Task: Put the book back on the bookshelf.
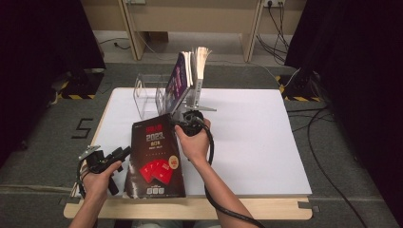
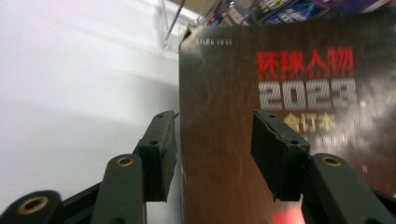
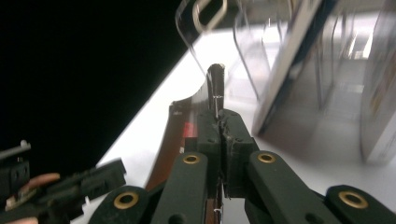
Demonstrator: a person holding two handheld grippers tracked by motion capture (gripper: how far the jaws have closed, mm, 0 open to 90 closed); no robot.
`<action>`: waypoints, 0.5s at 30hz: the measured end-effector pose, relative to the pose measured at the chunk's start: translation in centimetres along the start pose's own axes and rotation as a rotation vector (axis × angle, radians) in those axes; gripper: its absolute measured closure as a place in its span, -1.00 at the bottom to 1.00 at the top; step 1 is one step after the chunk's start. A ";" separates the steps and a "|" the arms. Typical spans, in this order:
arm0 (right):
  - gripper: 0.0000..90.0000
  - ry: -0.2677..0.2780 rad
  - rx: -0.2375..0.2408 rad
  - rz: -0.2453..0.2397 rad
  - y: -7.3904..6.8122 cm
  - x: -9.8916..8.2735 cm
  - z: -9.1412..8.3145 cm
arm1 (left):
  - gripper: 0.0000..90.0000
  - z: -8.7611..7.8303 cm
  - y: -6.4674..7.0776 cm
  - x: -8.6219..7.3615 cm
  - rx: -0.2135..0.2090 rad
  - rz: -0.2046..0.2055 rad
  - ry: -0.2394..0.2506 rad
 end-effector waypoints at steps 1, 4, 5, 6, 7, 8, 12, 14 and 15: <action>0.95 0.021 0.000 -0.004 -0.2 0.4 -0.3 | 0.10 -0.1 0.2 0.1 -0.002 0.007 0.007; 0.95 0.078 -0.009 -0.031 -1.0 1.4 -0.9 | 0.07 -0.3 0.9 0.4 0.003 0.053 0.021; 0.95 0.094 -0.013 -0.037 -1.2 1.8 -1.1 | 0.06 -0.4 1.1 0.5 0.003 0.064 0.027; 0.95 0.111 -0.017 -0.043 -1.4 2.1 -1.2 | 0.04 -0.4 1.3 0.6 0.003 0.075 0.032; 0.95 0.124 -0.020 -0.046 -1.6 2.3 -1.3 | 0.02 -0.5 1.6 0.8 0.004 0.090 0.039; 0.95 0.144 -0.025 -0.053 -1.9 2.7 -1.4 | 0.00 -0.6 1.8 0.8 0.004 0.098 0.044; 0.95 0.220 -0.037 -0.075 -2.9 3.8 -1.9 | -0.09 -1.0 2.7 1.3 -0.002 0.127 0.062; 0.95 0.228 -0.036 -0.077 -3.0 4.0 -2.0 | -0.09 -1.1 3.1 1.5 -0.006 0.140 0.069; 0.95 0.238 -0.034 -0.079 -3.3 4.3 -2.0 | -0.10 -1.2 3.3 1.5 -0.008 0.145 0.073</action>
Point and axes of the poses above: each handheld gripper's, and its own axes: z roughly forward along the jaws, x roughly out of its top, y roughly to its right, the point moved 6 cm from there along z, roughly forward along the jaws, and after that the axes turned 7 degrees about -y, right-handed, at the moved point
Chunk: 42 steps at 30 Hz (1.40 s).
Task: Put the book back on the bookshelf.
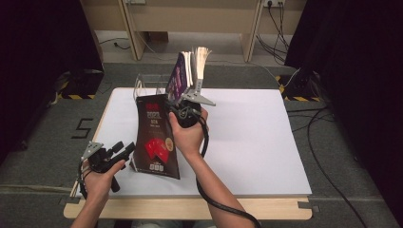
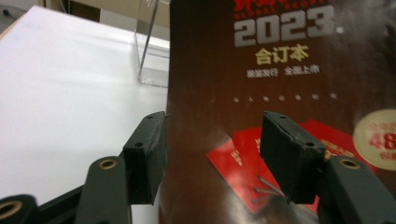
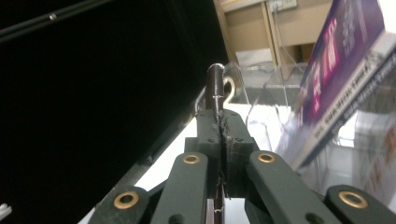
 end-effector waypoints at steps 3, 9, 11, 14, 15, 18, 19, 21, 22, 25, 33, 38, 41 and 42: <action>0.95 0.020 -0.002 -0.012 -0.5 0.7 0.0 | -0.11 -0.1 0.4 0.2 -0.004 0.012 0.005; 0.95 0.056 -0.007 -0.027 -1.0 1.9 -0.1 | -0.10 -0.2 1.5 0.8 -0.024 0.041 0.016; 0.95 0.063 -0.008 -0.026 -1.0 2.0 0.0 | -0.10 -0.2 2.1 1.1 -0.034 0.048 0.022; 0.95 0.064 -0.008 -0.022 -0.9 1.9 0.2 | -0.10 0.1 3.2 1.7 -0.053 0.063 0.030; 0.95 0.063 -0.008 -0.022 -0.9 1.8 0.2 | -0.11 0.2 3.7 2.0 -0.061 0.071 0.033; 0.95 0.065 -0.011 -0.021 -0.9 1.8 0.3 | -0.12 0.7 5.3 2.8 -0.091 0.090 0.035; 0.95 0.065 -0.013 -0.021 -0.9 1.8 0.3 | -0.12 0.9 5.8 3.1 -0.098 0.099 0.037; 0.95 0.068 -0.015 -0.025 -0.9 1.9 0.3 | -0.13 1.2 6.9 3.8 -0.115 0.119 0.045; 0.95 0.068 -0.015 -0.025 -0.9 1.9 0.3 | -0.13 1.4 7.3 4.1 -0.121 0.124 0.048; 0.95 0.072 -0.019 -0.026 -0.9 1.9 0.3 | -0.13 1.8 8.7 5.0 -0.141 0.147 0.051; 0.95 0.066 -0.028 -0.019 -0.8 1.7 0.4 | -0.14 2.8 10.4 6.0 -0.146 0.189 0.040; 0.95 0.065 -0.032 -0.026 -0.8 1.7 0.5 | -0.16 3.1 11.0 6.2 -0.149 0.183 0.042; 0.95 0.064 -0.032 -0.030 -0.9 1.7 0.6 | -0.17 3.3 11.4 6.3 -0.148 0.196 0.042; 0.95 0.064 -0.031 -0.031 -1.0 1.6 0.6 | -0.17 3.4 11.4 6.3 -0.142 0.202 0.041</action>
Point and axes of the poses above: each handheld gripper's, and its own axes: z roughly forward along the jaws, x roughly out of its top, y roughly to its right, the point moved 6 cm from there along z, roughly forward along the jaws, and after that the axes turned 7 degrees about -y, right-handed, at the moved point
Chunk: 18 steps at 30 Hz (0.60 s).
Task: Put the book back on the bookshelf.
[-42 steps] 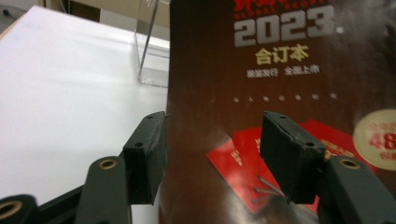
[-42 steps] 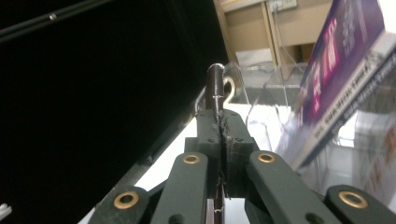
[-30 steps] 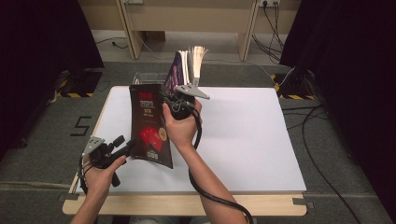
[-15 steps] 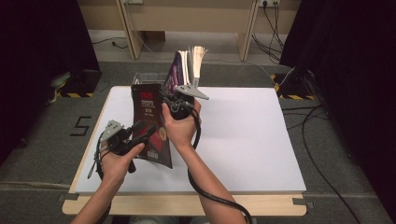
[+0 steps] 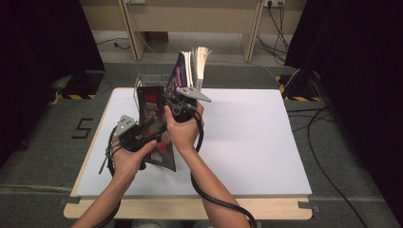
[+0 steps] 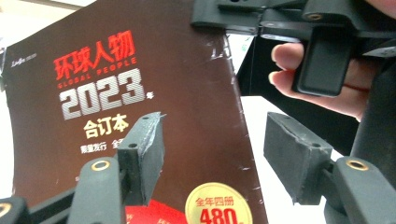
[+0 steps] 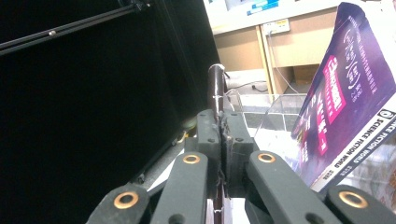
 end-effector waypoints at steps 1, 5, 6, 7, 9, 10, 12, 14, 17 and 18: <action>0.95 0.001 0.000 0.000 0.0 0.0 0.0 | -0.18 0.1 0.0 0.0 0.003 0.004 -0.003; 0.95 0.002 -0.001 -0.006 -0.2 0.0 0.0 | -0.18 0.6 0.0 0.1 0.011 0.004 -0.012; 0.95 0.001 -0.002 -0.008 -0.2 0.0 0.0 | -0.18 0.7 0.0 0.2 0.013 0.007 -0.012; 0.95 0.001 -0.001 -0.009 -0.2 0.0 0.0 | -0.18 0.8 0.1 0.2 0.013 0.012 -0.013; 0.95 0.001 0.000 -0.010 -0.3 0.0 0.1 | -0.18 0.9 0.1 0.2 0.014 0.015 -0.019; 0.95 0.000 -0.001 -0.009 -0.3 0.0 0.0 | -0.19 1.0 0.1 0.2 0.018 0.019 -0.023; 0.95 0.000 -0.001 -0.009 -0.3 -0.1 0.0 | -0.19 1.2 0.1 0.2 0.026 0.021 -0.025; 0.95 0.000 -0.003 -0.015 -0.3 -0.1 0.0 | -0.19 1.4 0.1 0.2 0.031 0.028 -0.028; 0.95 0.001 -0.003 -0.016 -0.4 -0.1 0.0 | -0.19 1.6 0.0 0.1 0.054 0.030 -0.037; 0.95 0.001 -0.005 -0.018 -0.4 -0.1 0.0 | -0.19 1.7 0.0 0.0 0.056 0.025 -0.040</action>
Point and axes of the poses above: each handheld gripper's, and its own axes: z roughly forward along the jaws, x roughly out of its top, y roughly to its right, the point moved 6 cm from there along z, roughly forward along the jaws, and after that the axes turned 7 degrees about -y, right-handed, at the moved point
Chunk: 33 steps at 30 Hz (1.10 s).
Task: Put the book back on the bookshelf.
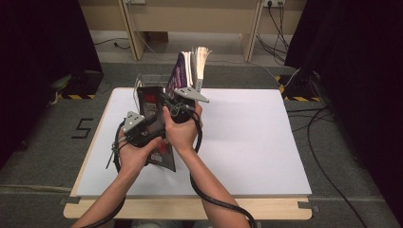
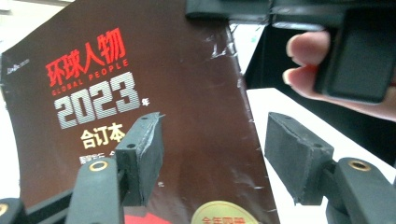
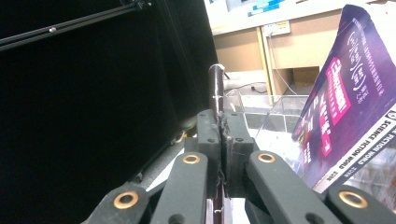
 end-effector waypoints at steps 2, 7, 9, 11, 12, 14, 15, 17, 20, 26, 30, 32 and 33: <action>0.95 -0.001 0.001 -0.007 -0.1 0.0 0.1 | -0.19 0.2 0.0 -0.1 0.015 0.008 -0.005; 0.95 -0.004 -0.001 -0.015 -0.3 -0.1 0.1 | -0.19 0.5 0.1 -0.1 0.040 0.028 -0.009; 0.95 -0.005 -0.001 -0.020 -0.4 -0.2 0.1 | -0.18 0.5 0.1 0.0 0.042 0.030 -0.011; 0.95 -0.004 0.002 -0.020 -0.4 -0.2 0.0 | -0.16 0.5 0.2 0.0 0.042 0.023 -0.014; 0.95 -0.003 0.003 -0.020 -0.5 -0.1 0.0 | -0.12 0.5 0.3 0.0 0.040 0.026 -0.018; 0.95 -0.004 0.003 -0.023 -0.5 -0.2 0.0 | -0.03 0.5 0.5 0.0 0.037 0.026 -0.023; 0.95 -0.005 0.004 -0.024 -0.6 -0.2 0.0 | 0.04 0.5 0.6 0.0 0.035 0.030 -0.025; 0.95 -0.006 0.001 -0.026 -0.6 -0.2 -0.1 | 0.10 0.4 0.7 0.0 0.038 0.030 -0.030; 0.95 -0.005 0.002 -0.027 -0.6 -0.1 -0.2 | 0.18 0.3 0.8 0.1 0.042 0.035 -0.033; 0.95 -0.002 0.006 -0.021 -0.6 0.0 -0.3 | 0.34 -0.1 0.9 0.1 0.051 0.039 -0.037; 0.95 -0.004 0.008 -0.023 -0.7 -0.1 -0.3 | 0.44 -0.2 0.9 0.0 0.051 0.022 -0.042; 0.95 -0.007 0.007 -0.021 -0.7 -0.1 -0.3 | 0.50 -0.2 0.8 -0.1 0.047 0.006 -0.040; 0.95 -0.007 0.008 -0.021 -0.7 -0.1 -0.3 | 0.52 -0.3 0.7 -0.1 0.048 0.004 -0.042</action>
Point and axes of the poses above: each handheld gripper's, and its own axes: z roughly forward along the jaws, x roughly out of its top, y roughly to its right, the point moved 6 cm from there along z, roughly forward along the jaws, and after that the axes turned 7 degrees about -y, right-handed, at the moved point
